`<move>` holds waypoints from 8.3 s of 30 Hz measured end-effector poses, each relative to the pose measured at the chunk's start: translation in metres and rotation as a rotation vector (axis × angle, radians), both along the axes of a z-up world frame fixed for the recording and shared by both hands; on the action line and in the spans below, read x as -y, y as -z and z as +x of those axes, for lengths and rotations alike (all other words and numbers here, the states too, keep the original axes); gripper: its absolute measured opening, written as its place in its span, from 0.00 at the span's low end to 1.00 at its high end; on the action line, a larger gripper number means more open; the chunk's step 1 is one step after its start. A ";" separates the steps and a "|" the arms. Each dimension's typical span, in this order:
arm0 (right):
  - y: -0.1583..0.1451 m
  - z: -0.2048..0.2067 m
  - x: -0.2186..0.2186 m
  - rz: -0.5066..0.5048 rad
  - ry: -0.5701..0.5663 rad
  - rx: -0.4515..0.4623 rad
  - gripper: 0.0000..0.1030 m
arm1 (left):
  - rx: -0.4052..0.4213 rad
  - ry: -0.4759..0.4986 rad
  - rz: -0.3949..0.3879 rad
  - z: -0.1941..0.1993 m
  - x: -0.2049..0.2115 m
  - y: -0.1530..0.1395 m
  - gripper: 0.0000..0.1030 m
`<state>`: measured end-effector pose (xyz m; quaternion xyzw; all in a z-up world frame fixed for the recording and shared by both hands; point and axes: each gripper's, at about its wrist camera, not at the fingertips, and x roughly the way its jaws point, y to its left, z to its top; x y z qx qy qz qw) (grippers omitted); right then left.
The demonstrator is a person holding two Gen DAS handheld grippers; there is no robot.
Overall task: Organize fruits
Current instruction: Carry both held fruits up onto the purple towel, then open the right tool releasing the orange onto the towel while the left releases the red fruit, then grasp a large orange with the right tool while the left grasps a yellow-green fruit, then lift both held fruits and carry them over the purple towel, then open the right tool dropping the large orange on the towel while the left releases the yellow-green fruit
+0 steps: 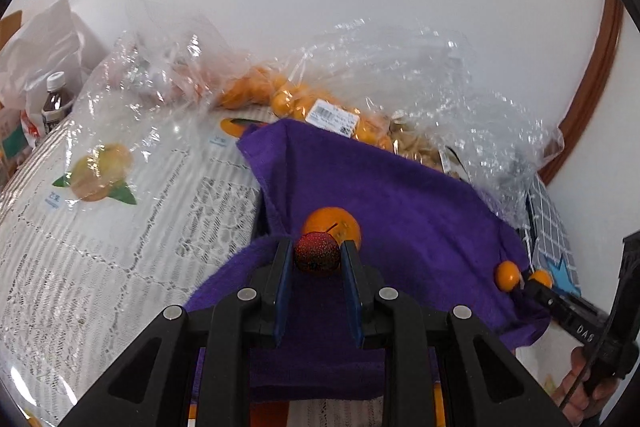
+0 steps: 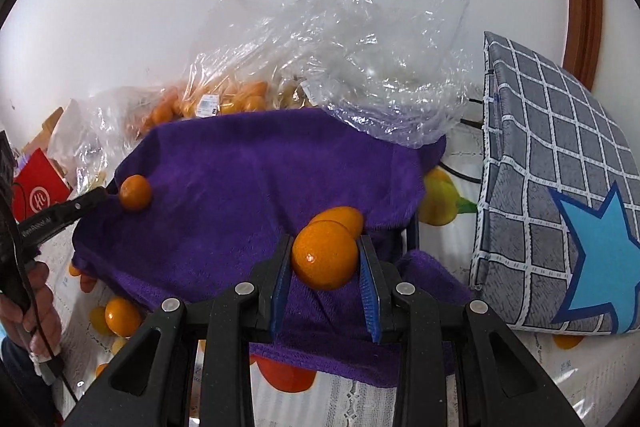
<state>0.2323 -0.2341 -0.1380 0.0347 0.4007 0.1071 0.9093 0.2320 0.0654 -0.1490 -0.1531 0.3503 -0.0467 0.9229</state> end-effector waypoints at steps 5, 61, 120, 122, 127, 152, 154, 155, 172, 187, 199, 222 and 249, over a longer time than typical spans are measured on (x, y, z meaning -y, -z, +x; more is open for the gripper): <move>0.005 0.001 0.001 -0.005 -0.001 -0.019 0.31 | -0.015 0.026 0.020 0.004 0.008 0.004 0.22; -0.005 -0.080 -0.028 0.032 -0.123 0.064 0.59 | 0.149 -0.020 0.021 -0.036 0.004 -0.016 0.54; 0.021 -0.096 0.001 -0.033 -0.066 0.020 0.41 | 0.015 0.239 -0.046 -0.087 0.031 0.010 0.26; 0.020 -0.098 0.001 -0.033 -0.068 0.028 0.41 | 0.050 0.225 -0.064 -0.090 0.026 0.005 0.26; 0.019 -0.099 0.002 -0.020 -0.068 0.034 0.41 | 0.081 0.172 -0.079 -0.090 0.016 0.001 0.26; 0.007 -0.111 0.017 0.096 -0.033 0.098 0.41 | 0.121 0.137 -0.061 -0.097 0.014 -0.003 0.26; 0.008 -0.110 0.016 0.094 -0.033 0.091 0.41 | 0.112 0.137 -0.055 -0.096 0.015 -0.001 0.26; 0.008 -0.109 0.016 0.092 -0.033 0.087 0.41 | 0.114 0.137 -0.054 -0.095 0.015 -0.001 0.26; -0.026 -0.106 0.027 0.097 0.022 0.163 0.41 | 0.142 0.076 -0.118 -0.098 -0.006 -0.005 0.26; -0.063 -0.052 0.023 0.110 -0.012 0.178 0.41 | 0.185 0.048 -0.132 -0.067 -0.018 -0.044 0.26; -0.057 0.025 0.018 0.108 0.014 0.121 0.41 | 0.153 0.015 -0.075 0.023 0.003 -0.078 0.26; 0.023 0.095 -0.003 -0.017 0.045 -0.116 0.41 | -0.222 0.026 0.039 0.111 0.019 -0.007 0.26; -0.034 -0.009 0.005 0.016 0.056 0.021 0.67 | -0.080 0.086 0.163 0.084 0.053 -0.061 0.47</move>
